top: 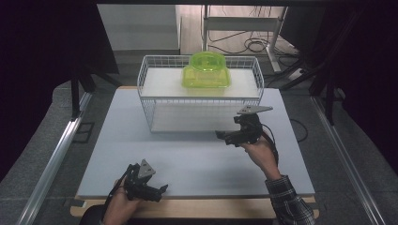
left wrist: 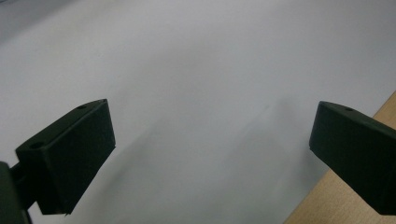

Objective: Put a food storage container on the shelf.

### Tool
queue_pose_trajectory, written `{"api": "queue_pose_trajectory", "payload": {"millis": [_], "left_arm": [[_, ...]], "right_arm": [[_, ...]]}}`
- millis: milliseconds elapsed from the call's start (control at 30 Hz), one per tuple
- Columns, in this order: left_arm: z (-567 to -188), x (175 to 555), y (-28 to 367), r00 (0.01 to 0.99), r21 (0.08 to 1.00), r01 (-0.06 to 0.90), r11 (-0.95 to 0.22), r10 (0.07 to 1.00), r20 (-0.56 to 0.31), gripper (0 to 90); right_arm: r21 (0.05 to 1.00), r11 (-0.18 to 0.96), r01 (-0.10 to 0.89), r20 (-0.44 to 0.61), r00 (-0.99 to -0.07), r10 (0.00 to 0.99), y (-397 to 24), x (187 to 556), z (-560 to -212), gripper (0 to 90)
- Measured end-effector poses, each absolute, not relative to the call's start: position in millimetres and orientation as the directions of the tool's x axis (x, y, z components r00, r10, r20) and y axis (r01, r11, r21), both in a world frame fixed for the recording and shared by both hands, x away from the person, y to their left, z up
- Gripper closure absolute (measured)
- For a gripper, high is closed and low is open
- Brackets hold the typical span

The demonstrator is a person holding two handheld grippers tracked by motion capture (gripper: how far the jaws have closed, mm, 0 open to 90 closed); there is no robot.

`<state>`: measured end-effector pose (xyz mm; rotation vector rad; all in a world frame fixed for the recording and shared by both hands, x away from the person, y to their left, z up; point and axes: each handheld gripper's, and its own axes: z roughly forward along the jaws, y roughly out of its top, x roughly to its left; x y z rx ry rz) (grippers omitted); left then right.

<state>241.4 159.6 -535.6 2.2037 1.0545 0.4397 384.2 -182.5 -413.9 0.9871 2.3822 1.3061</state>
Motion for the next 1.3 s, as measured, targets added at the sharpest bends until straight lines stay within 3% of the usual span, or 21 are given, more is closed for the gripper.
{"api": "queue_pose_trajectory", "payload": {"millis": [1300], "left_arm": [[-535,241,161,0.614,0.697,0.557,-0.452,0.789,0.020,0.0]], "right_arm": [[0.806,0.394,0.442,0.054,-0.717,0.695,-210,349,-439,1.7]]}}
